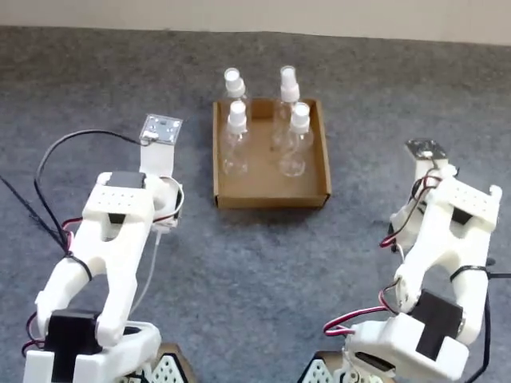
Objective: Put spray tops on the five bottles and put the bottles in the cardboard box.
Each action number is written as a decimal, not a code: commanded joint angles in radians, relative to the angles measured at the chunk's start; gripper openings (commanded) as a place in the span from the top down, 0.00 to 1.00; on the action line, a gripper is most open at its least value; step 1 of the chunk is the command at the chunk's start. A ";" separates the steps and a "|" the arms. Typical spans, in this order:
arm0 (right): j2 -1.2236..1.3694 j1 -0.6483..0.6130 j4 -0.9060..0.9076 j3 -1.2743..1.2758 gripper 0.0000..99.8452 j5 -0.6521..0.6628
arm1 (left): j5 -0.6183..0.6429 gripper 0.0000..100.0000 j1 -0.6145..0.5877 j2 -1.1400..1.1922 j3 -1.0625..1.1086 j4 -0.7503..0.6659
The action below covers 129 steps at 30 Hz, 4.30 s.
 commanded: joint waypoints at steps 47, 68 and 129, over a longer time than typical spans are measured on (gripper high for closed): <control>-0.553 -0.170 -0.033 0.001 0.97 -0.273 | 0.017 0.97 -0.028 -0.039 -0.013 -0.021; -0.921 -0.909 -0.539 0.493 1.00 -0.506 | 0.037 0.97 0.111 -0.659 -0.633 0.212; -1.702 -0.935 -0.654 1.003 1.00 -0.583 | 0.238 1.00 0.598 -0.259 -0.785 -0.245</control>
